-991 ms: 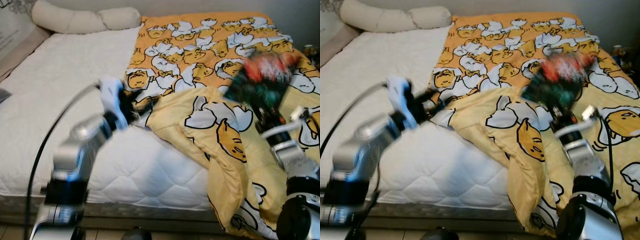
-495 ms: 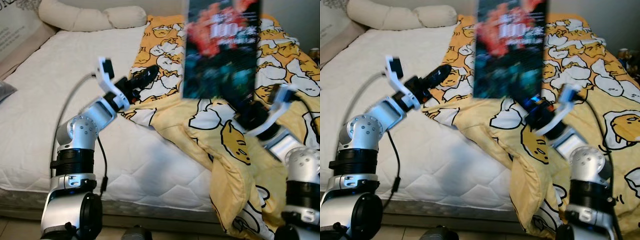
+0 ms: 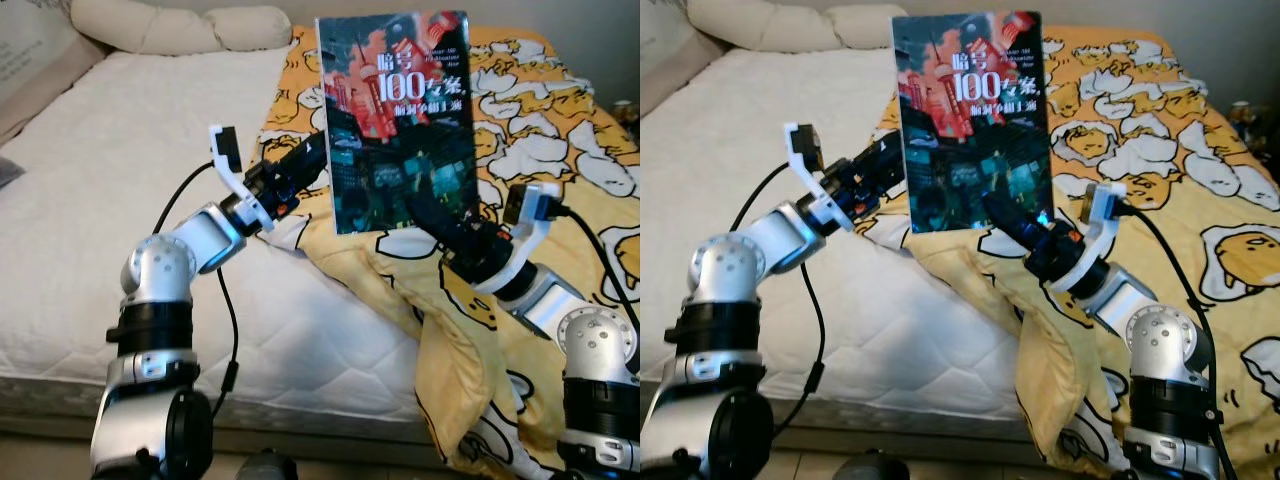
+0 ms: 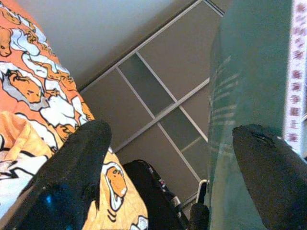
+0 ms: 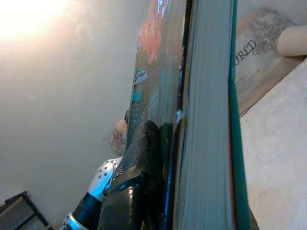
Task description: Clean up the room
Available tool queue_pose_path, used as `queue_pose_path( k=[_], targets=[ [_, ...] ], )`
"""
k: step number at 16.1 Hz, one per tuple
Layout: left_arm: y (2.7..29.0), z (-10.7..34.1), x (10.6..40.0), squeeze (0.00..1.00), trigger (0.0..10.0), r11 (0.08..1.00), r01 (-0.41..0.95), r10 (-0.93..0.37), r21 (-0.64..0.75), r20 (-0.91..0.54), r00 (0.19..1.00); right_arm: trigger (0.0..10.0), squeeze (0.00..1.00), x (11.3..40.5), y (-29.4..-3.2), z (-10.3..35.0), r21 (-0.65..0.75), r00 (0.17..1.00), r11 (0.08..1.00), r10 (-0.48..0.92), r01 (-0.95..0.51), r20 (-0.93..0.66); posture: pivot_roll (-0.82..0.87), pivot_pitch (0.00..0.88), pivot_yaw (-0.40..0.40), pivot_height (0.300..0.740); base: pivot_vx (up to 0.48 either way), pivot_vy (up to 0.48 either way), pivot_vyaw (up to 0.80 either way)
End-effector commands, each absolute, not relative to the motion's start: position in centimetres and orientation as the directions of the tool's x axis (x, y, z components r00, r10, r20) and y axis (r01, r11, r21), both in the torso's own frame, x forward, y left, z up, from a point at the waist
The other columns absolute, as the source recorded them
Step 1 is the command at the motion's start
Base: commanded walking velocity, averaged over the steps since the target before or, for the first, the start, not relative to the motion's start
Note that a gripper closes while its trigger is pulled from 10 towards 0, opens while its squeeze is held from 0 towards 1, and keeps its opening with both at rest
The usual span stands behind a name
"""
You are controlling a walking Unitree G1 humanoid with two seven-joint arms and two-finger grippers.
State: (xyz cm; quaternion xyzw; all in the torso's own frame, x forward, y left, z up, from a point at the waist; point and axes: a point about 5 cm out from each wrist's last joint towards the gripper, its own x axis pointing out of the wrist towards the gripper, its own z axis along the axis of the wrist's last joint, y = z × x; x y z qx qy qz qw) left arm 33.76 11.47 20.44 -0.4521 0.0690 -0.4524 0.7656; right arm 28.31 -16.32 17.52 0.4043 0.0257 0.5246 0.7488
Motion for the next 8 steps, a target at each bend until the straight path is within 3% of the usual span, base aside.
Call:
queue_pose_path(
  k=[1,3,4,5,6,7,8],
  targets=[
    [10.8,20.8,33.5,0.0,0.5,0.183,0.661,-0.774,-0.728,0.308,0.553,0.0,0.0,28.1,-15.3,18.2,0.611,0.398,0.09,0.83,-0.787,0.39,-0.01,0.0,0.033,0.74,0.0,0.0,0.0],
    [11.0,20.9,33.4,0.0,0.0,0.164,0.668,-0.764,-0.726,0.335,0.552,0.0,0.0,28.3,-15.3,18.1,0.621,0.424,0.114,0.822,-0.775,0.379,-0.01,0.0,0.032,0.74,0.0,0.0,0.0],
    [11.2,20.9,33.3,0.0,6.0,0.165,0.666,-0.753,-0.727,0.343,0.562,0.0,0.0,28.6,-15.7,18.3,0.627,0.449,0.127,0.806,-0.769,0.387,-0.01,0.0,0.031,0.74,0.0,0.0,0.0],
    [11.5,20.8,33.3,0.0,10.0,0.163,0.661,-0.743,-0.732,0.35,0.571,0.0,0.0,29.0,-16.3,18.5,0.635,0.483,0.144,0.779,-0.759,0.401,-0.01,0.0,0.028,0.74,0.0,0.0,0.0],
    [11.7,20.9,33.2,0.19,10.0,0.126,0.66,-0.729,-0.741,0.382,0.568,0.0,0.0,29.3,-16.8,18.7,0.639,0.509,0.158,0.755,-0.753,0.413,-0.01,0.0,0.025,0.74,0.0,0.0,0.0],
    [11.9,21.0,33.1,1.0,10.0,0.088,0.66,-0.715,-0.746,0.414,0.563,0.0,0.0,29.5,-17.2,18.9,0.64,0.524,0.167,0.741,-0.75,0.421,-0.01,0.0,0.023,0.74,0.0,0.0,0.0],
    [12.0,21.1,33.0,1.0,10.0,0.067,0.662,-0.708,-0.747,0.432,0.558,0.0,0.0,29.6,-17.4,19.0,0.642,0.532,0.171,0.733,-0.747,0.423,-0.01,0.0,0.023,0.74,0.0,0.0,0.0]
  ],
)
